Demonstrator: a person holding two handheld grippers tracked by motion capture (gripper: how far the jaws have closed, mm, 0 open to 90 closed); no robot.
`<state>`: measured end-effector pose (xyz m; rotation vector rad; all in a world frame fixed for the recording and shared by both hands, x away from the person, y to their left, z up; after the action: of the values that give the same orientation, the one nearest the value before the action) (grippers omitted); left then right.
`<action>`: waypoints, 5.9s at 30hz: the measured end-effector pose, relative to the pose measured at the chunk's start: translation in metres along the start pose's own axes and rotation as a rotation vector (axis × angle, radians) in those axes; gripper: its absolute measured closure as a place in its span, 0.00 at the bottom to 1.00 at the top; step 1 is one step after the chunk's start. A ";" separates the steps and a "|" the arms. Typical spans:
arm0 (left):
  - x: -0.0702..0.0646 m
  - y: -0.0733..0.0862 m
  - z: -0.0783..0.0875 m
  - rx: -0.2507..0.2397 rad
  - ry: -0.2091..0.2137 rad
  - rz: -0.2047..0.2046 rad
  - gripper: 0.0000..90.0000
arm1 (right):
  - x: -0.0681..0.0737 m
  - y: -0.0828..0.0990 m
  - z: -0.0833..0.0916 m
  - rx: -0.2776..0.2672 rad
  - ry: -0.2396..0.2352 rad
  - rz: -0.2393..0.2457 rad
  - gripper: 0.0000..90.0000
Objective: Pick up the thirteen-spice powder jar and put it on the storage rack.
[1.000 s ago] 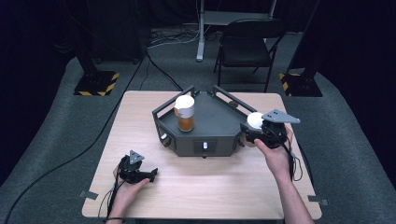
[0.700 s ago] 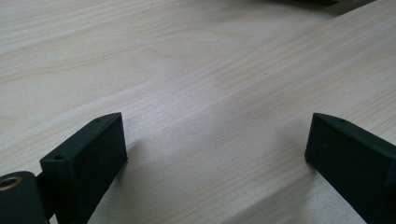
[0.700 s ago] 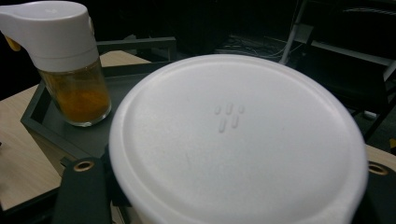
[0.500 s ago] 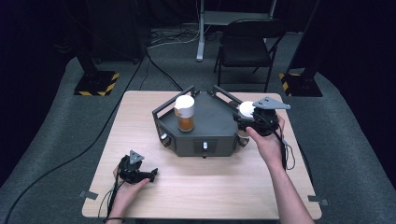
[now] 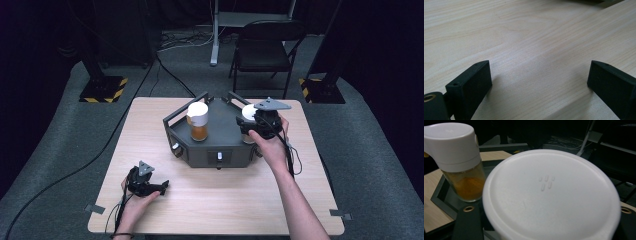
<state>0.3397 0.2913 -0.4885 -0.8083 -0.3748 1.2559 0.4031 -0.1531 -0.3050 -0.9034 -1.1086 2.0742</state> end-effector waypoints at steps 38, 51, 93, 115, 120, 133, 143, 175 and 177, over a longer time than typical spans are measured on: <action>0.000 0.000 0.000 0.002 0.002 -0.005 0.06 | -0.010 0.003 -0.015 -0.028 -0.037 -0.081 0.21; 0.000 0.000 0.000 0.002 0.001 -0.005 0.06 | -0.015 0.017 0.011 -0.041 -0.051 -0.084 0.10; -0.001 0.000 0.000 0.001 -0.001 -0.003 0.06 | -0.022 0.127 0.058 0.052 0.012 -0.147 0.11; -0.001 0.000 0.000 0.001 -0.002 -0.003 0.06 | -0.017 0.215 0.062 0.155 0.051 -0.256 0.12; -0.001 0.000 0.000 0.001 -0.001 -0.002 0.06 | -0.016 0.225 0.063 0.184 0.056 -0.265 0.12; -0.001 0.000 0.000 0.001 -0.001 -0.002 0.06 | -0.011 0.237 0.058 0.292 0.047 -0.244 0.11; -0.001 0.000 0.000 0.001 -0.002 0.000 0.06 | -0.001 0.232 0.053 0.330 0.074 -0.181 0.08; -0.001 0.000 0.000 0.001 -0.001 -0.004 0.05 | -0.001 0.230 0.050 0.343 0.060 -0.173 0.02; -0.001 0.000 0.000 0.001 -0.001 -0.004 0.06 | -0.001 0.230 0.050 0.343 0.060 -0.173 0.02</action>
<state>0.3397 0.2901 -0.4884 -0.8056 -0.3765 1.2525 0.3194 -0.2827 -0.4832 -0.6711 -0.7395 1.9978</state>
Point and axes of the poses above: each handheld gripper's, and its own axes: z roughly backward along the jaws, y roughly out of its underside, x roughly to its left, the point moved 7 cm from there along -z, roughly forward along the jaws, and after that the axes turned 13 degrees about z, right-handed, at the moved point
